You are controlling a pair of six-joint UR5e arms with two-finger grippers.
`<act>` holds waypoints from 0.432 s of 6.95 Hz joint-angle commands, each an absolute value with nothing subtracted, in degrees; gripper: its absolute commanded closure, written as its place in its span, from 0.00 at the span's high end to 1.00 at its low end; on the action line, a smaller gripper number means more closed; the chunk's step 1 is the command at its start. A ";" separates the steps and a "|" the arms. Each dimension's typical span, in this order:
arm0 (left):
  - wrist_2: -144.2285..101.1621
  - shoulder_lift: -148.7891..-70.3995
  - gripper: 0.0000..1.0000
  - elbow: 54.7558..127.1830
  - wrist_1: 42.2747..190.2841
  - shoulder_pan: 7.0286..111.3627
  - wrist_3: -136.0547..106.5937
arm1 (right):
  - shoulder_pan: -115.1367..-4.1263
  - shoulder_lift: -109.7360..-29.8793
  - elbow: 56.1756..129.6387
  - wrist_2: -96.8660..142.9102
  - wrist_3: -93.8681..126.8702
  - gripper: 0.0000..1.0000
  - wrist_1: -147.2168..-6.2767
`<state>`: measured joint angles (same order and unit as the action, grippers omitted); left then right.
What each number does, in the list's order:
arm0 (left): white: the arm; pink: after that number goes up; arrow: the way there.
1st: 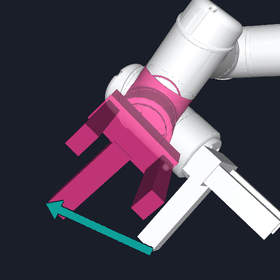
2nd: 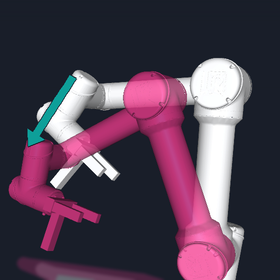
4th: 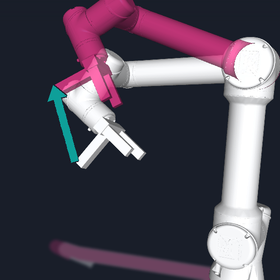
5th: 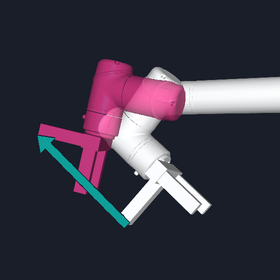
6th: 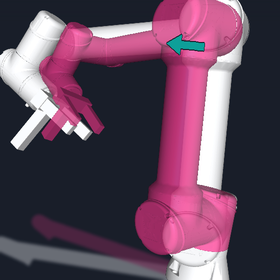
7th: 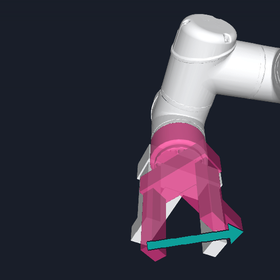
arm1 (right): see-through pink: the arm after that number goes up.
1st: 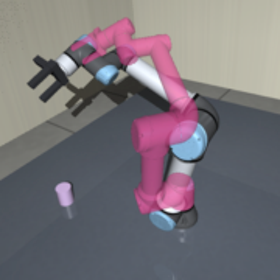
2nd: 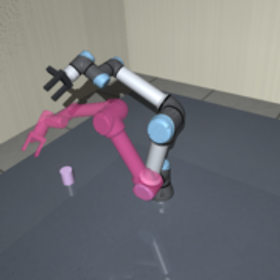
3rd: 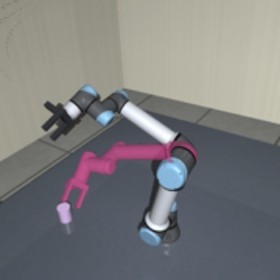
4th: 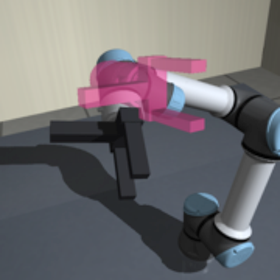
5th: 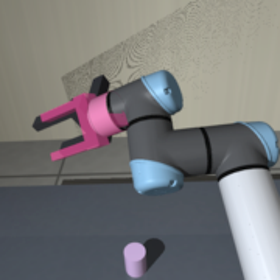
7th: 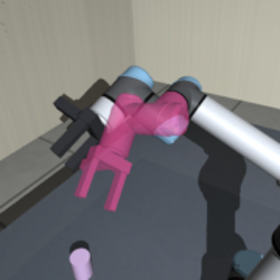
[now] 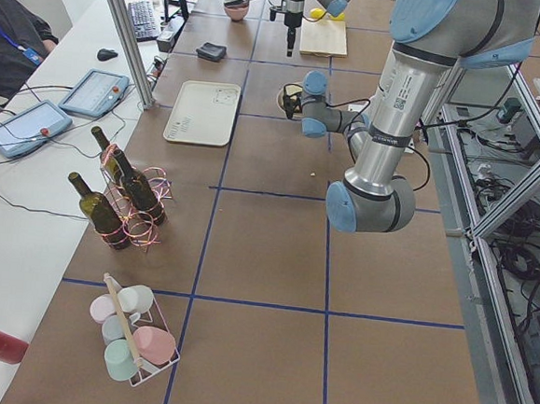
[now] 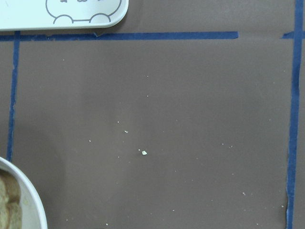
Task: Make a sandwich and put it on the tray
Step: 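Grip the white plate rim with the left gripper and lift it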
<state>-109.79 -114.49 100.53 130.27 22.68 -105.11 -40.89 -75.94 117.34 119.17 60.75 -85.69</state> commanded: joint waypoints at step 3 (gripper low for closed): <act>-118.81 -119.50 0.00 94.33 126.59 37.24 -108.55 | -52.35 -85.31 117.87 123.92 41.91 1.00 -86.74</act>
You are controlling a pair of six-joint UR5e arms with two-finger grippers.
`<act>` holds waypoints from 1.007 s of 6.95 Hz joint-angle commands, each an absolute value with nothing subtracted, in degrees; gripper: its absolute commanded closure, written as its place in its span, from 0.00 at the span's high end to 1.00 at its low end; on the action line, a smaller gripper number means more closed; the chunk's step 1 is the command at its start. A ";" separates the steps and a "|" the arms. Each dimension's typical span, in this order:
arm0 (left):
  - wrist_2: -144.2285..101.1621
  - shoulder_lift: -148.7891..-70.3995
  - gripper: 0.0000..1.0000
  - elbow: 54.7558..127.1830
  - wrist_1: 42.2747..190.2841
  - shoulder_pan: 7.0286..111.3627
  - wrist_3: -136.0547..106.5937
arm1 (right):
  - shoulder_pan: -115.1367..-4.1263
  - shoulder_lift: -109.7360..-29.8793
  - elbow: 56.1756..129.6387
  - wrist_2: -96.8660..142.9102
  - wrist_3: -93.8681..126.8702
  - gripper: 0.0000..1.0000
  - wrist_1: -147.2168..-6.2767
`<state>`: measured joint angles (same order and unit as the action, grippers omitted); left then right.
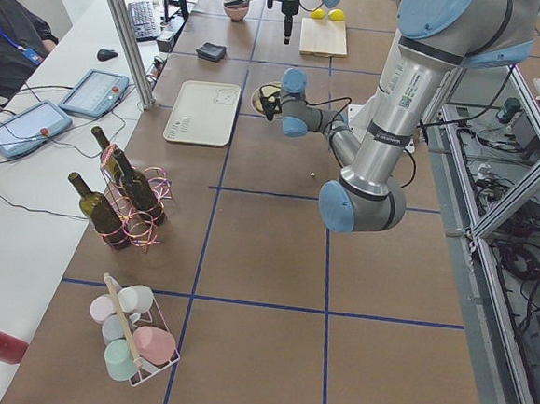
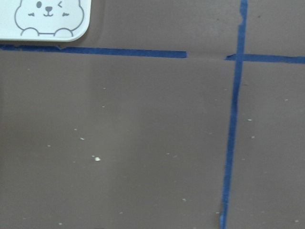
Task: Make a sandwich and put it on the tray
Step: 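Carry the plate onto the bear tray with the left gripper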
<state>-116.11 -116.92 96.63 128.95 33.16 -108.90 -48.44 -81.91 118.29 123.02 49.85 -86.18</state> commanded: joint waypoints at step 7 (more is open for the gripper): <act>-104.82 -138.95 0.00 63.50 134.16 39.90 -130.72 | -71.80 -85.96 106.27 129.11 4.75 1.00 -99.32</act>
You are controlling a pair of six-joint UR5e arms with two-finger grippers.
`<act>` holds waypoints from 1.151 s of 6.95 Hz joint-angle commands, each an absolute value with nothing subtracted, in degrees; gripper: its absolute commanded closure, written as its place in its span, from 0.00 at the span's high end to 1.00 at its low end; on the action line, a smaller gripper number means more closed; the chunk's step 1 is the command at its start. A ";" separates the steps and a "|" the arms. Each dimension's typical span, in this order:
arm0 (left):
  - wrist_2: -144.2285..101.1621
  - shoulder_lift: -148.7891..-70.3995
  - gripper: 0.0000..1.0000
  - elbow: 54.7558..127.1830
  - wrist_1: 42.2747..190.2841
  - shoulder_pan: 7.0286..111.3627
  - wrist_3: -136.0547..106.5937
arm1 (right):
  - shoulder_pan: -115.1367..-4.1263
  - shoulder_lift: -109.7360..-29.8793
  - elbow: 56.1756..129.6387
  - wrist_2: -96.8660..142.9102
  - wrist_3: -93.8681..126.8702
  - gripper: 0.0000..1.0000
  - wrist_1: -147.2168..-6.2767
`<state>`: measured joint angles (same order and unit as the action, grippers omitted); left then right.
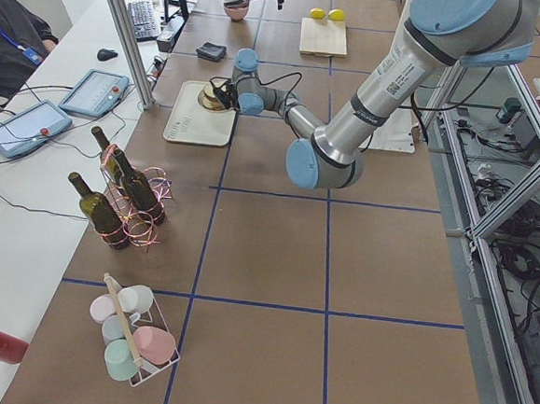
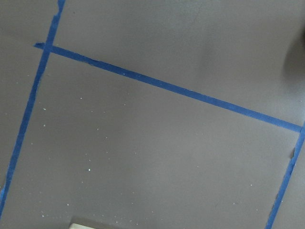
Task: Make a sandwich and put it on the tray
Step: 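Carry the plate onto the bear tray with the left gripper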
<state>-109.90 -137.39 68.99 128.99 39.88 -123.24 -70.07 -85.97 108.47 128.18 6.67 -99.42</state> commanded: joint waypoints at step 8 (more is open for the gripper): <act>-103.18 -138.81 0.71 61.55 138.52 39.99 -125.80 | -72.16 -85.78 106.00 129.46 4.92 1.00 -99.32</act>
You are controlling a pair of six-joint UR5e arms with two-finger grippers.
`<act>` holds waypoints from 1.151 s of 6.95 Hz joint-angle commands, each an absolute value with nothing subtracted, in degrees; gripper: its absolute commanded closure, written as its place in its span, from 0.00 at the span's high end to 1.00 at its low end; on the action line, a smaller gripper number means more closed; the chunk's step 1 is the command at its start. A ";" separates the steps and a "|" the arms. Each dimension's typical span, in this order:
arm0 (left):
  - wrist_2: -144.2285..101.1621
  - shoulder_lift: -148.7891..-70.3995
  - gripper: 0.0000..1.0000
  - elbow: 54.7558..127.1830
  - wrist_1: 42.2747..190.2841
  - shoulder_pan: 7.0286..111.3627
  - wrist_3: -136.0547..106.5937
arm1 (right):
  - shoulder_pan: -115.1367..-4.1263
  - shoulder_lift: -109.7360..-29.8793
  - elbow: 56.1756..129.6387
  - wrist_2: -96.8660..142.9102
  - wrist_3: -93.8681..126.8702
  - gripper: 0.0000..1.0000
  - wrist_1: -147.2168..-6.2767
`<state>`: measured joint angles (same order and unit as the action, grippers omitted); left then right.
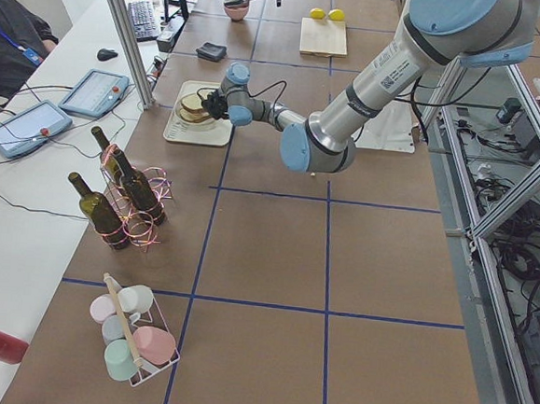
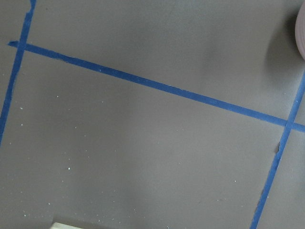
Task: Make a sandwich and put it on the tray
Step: 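Carry the plate onto the bear tray with the left gripper, then release the plate on the tray and pull the left gripper back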
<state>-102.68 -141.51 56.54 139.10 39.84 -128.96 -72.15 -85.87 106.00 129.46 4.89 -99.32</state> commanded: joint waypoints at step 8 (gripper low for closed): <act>-111.17 -116.03 0.99 113.62 89.36 48.92 -75.16 | -84.26 -86.49 96.79 133.94 -10.52 1.00 -99.40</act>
<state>-109.95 -117.34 109.80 96.75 44.99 -86.45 -80.91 -86.52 100.08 132.18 -5.80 -99.39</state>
